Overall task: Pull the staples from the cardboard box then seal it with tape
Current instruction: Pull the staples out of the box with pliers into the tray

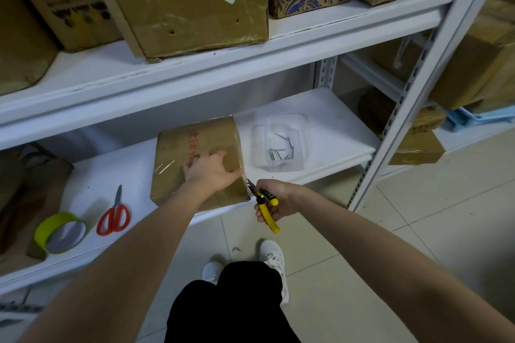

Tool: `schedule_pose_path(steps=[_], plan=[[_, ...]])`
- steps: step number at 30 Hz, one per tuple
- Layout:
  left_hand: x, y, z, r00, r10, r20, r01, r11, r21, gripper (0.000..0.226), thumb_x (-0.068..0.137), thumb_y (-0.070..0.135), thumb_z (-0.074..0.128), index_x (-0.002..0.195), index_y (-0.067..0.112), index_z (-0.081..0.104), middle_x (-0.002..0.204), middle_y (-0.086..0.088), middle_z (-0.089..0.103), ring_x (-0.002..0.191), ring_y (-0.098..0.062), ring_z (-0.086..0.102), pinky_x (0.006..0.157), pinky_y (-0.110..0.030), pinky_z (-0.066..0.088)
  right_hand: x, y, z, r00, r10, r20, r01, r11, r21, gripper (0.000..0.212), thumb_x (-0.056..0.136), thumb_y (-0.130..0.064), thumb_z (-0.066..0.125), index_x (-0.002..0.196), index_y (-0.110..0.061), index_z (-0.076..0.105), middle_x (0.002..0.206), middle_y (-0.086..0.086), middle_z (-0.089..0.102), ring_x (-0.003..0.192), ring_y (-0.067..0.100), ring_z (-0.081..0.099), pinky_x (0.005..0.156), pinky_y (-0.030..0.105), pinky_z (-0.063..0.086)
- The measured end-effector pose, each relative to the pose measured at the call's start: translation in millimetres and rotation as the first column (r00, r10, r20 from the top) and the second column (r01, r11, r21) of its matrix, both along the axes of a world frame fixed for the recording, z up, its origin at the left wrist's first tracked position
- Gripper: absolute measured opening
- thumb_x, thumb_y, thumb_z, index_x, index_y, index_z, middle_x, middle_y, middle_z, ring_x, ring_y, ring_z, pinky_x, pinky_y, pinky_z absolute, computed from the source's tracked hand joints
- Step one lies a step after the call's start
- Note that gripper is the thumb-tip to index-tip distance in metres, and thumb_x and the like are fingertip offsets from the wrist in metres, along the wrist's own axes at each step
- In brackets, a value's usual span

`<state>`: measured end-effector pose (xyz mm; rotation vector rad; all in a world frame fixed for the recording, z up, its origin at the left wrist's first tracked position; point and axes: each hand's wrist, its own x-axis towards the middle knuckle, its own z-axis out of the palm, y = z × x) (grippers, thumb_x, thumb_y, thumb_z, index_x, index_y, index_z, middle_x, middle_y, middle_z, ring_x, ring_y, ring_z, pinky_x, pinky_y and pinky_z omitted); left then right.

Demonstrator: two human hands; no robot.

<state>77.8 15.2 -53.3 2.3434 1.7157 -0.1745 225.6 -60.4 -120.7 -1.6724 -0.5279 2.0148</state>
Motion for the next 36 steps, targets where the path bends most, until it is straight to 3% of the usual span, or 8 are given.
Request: schedule_pose_path(steps=[8, 16, 21, 27, 31, 32, 34, 36], plan=[[-3, 2, -3, 1.0, -0.03, -0.007, 0.03, 0.999, 0.013, 0.074, 0.078, 0.072, 0.049, 0.139, 0.032, 0.04, 0.14, -0.011, 0.045, 0.127, -0.033, 0.044, 0.103, -0.051, 0.036, -9, 1, -7, 0.994, -0.104, -0.028, 0.106, 0.99, 0.088, 0.029, 0.094, -0.026, 0.039, 0.08, -0.004, 0.053, 0.075, 0.01, 0.054, 0.064, 0.023, 0.055, 0.065, 0.031, 0.05], [-2, 0, -2, 0.999, 0.002, 0.04, -0.003, 1.0, 0.031, 0.077, 0.072, 0.073, 0.056, 0.137, 0.033, 0.044, 0.136, -0.009, 0.05, 0.126, -0.031, 0.045, 0.102, -0.048, 0.038, 2, -1, -6, 0.918, -0.262, -0.298, 0.26, 0.964, -0.048, 0.035, 0.087, -0.022, 0.045, 0.064, -0.001, 0.059, 0.067, 0.014, 0.058, 0.052, 0.025, 0.057, 0.063, 0.03, 0.051], [0, -2, -2, 0.999, 0.018, 0.036, -0.019, 0.999, 0.033, 0.075, 0.072, 0.069, 0.058, 0.137, 0.033, 0.044, 0.137, -0.01, 0.048, 0.125, -0.031, 0.045, 0.102, -0.047, 0.038, -6, 1, 5, 0.99, -0.089, 0.111, 0.075, 0.99, 0.12, 0.024, 0.094, -0.022, 0.041, 0.076, -0.007, 0.046, 0.067, 0.011, 0.048, 0.056, 0.023, 0.046, 0.057, 0.028, 0.044], [-1, -5, 0, 0.999, 0.01, 0.036, -0.011, 0.999, 0.031, 0.075, 0.072, 0.069, 0.058, 0.137, 0.034, 0.043, 0.138, -0.008, 0.046, 0.126, -0.031, 0.044, 0.102, -0.046, 0.038, -9, -3, 12, 0.969, -0.09, 0.229, 0.056, 0.987, 0.147, 0.022, 0.093, -0.024, 0.045, 0.078, -0.008, 0.046, 0.069, 0.011, 0.05, 0.057, 0.023, 0.048, 0.057, 0.027, 0.045], [-6, -8, 2, 0.999, 0.003, 0.04, -0.004, 1.0, 0.013, 0.075, 0.07, 0.067, 0.06, 0.136, 0.036, 0.043, 0.14, -0.007, 0.045, 0.127, -0.03, 0.042, 0.103, -0.046, 0.036, -17, -2, 10, 0.739, 0.041, 0.672, -0.21, 0.962, 0.172, 0.033, 0.091, -0.032, 0.046, 0.066, -0.011, 0.044, 0.068, 0.007, 0.05, 0.071, 0.024, 0.049, 0.059, 0.027, 0.038], [-8, -9, 2, 0.999, -0.001, 0.04, 0.001, 1.0, 0.011, 0.075, 0.069, 0.067, 0.061, 0.136, 0.036, 0.043, 0.14, -0.007, 0.044, 0.128, -0.03, 0.042, 0.103, -0.047, 0.036, -17, -1, 11, 0.735, 0.068, 0.675, -0.233, 0.96, 0.157, 0.032, 0.091, -0.031, 0.047, 0.067, -0.01, 0.044, 0.071, 0.008, 0.052, 0.073, 0.025, 0.05, 0.061, 0.028, 0.041], [-12, -12, 4, 0.999, -0.009, 0.041, 0.009, 1.0, 0.011, 0.075, 0.069, 0.066, 0.062, 0.135, 0.036, 0.043, 0.14, -0.006, 0.042, 0.129, -0.029, 0.041, 0.104, -0.048, 0.035, -16, -2, 16, 0.877, 0.056, 0.477, -0.137, 0.981, 0.137, 0.024, 0.091, -0.025, 0.048, 0.075, -0.007, 0.047, 0.076, 0.014, 0.053, 0.065, 0.026, 0.05, 0.059, 0.029, 0.046], [-15, -14, 5, 0.999, -0.024, 0.038, 0.023, 1.0, 0.012, 0.073, 0.07, 0.065, 0.063, 0.134, 0.036, 0.043, 0.139, -0.007, 0.042, 0.129, -0.03, 0.039, 0.105, -0.049, 0.034, -12, -6, 25, 0.948, 0.013, 0.317, -0.045, 0.995, 0.093, 0.019, 0.093, -0.022, 0.047, 0.083, -0.006, 0.048, 0.072, 0.013, 0.053, 0.056, 0.023, 0.05, 0.053, 0.026, 0.046]])
